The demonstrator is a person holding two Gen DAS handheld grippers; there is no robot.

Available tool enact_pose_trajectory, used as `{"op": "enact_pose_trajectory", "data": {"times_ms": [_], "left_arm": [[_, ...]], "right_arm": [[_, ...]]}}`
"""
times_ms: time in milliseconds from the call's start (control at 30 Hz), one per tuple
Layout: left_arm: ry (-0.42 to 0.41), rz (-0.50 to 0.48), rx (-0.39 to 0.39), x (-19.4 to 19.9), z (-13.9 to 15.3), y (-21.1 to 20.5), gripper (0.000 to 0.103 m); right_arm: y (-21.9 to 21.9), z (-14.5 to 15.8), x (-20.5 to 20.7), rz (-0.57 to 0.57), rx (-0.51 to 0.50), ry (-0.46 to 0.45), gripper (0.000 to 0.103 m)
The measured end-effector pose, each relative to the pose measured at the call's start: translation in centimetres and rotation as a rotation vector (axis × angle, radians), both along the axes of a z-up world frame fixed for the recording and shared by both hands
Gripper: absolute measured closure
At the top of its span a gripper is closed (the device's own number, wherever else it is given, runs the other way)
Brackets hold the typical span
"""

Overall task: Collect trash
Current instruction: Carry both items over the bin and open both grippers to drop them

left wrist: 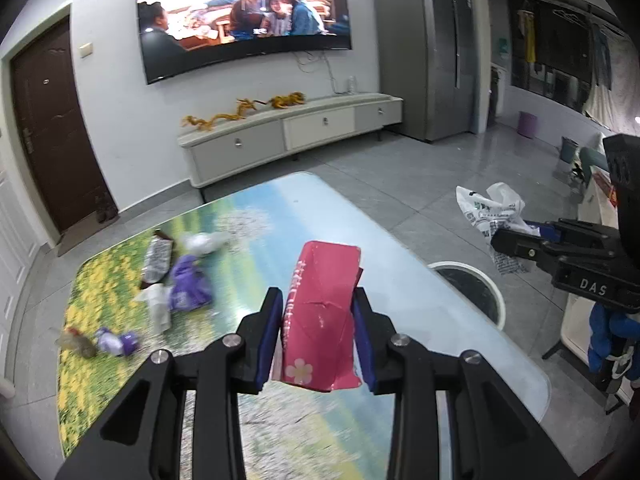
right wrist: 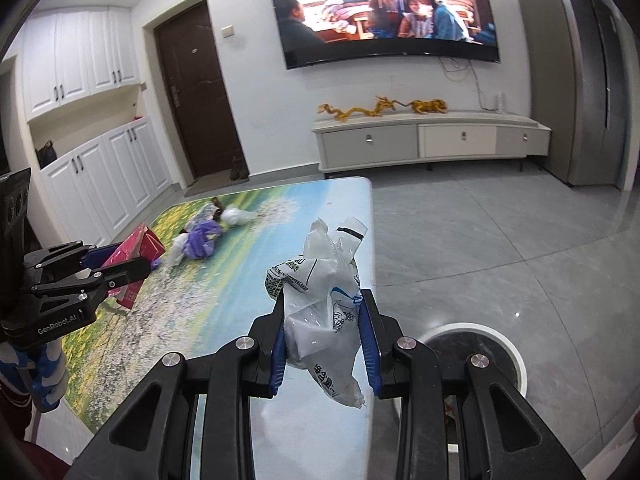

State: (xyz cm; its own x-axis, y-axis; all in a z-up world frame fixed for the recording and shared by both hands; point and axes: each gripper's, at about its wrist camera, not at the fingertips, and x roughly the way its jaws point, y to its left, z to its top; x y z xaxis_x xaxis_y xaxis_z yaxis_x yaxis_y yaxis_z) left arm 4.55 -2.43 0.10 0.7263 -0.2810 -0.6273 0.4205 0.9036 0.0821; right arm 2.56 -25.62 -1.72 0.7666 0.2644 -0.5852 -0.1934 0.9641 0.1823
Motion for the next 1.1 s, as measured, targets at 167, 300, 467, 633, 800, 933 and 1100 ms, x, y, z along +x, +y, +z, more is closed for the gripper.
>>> {"op": "enact_pose_trajectory", "data": {"times_ms": [167, 300, 467, 633, 800, 933, 1100], "left_arm": [[0.042, -0.064, -0.006, 1.4, -0.4, -3.4, 0.070], [0.080, -0.120, 0.000, 2.8, -1.2, -6.8, 0.070], [0.140, -0.185, 0.004, 4.7, -2.7, -11.2, 0.070], [0.202, -0.232, 0.004, 7.3, -4.5, -15.0, 0.070], [0.255, -0.271, -0.008, 9.6, -6.1, -18.2, 0.070], [0.270, -0.301, -0.010, 10.6, -7.1, -20.2, 0.070], [0.308, -0.320, -0.035, 12.1, -8.0, -22.1, 0.069]], "right_arm": [[-3.2, -1.1, 0.0, -0.067, 0.022, 0.019, 0.072], [-6.3, -2.3, 0.1, -0.134, 0.043, 0.046, 0.072], [-9.6, -4.4, 1.0, -0.200, 0.072, 0.093, 0.072], [-12.2, -7.0, 2.0, -0.250, 0.099, 0.150, 0.071], [-14.2, -9.5, 3.8, -0.294, 0.119, 0.211, 0.070], [-15.1, -10.8, 4.9, -0.308, 0.123, 0.241, 0.069], [-16.3, -12.2, 5.8, -0.322, 0.128, 0.267, 0.066]]}}
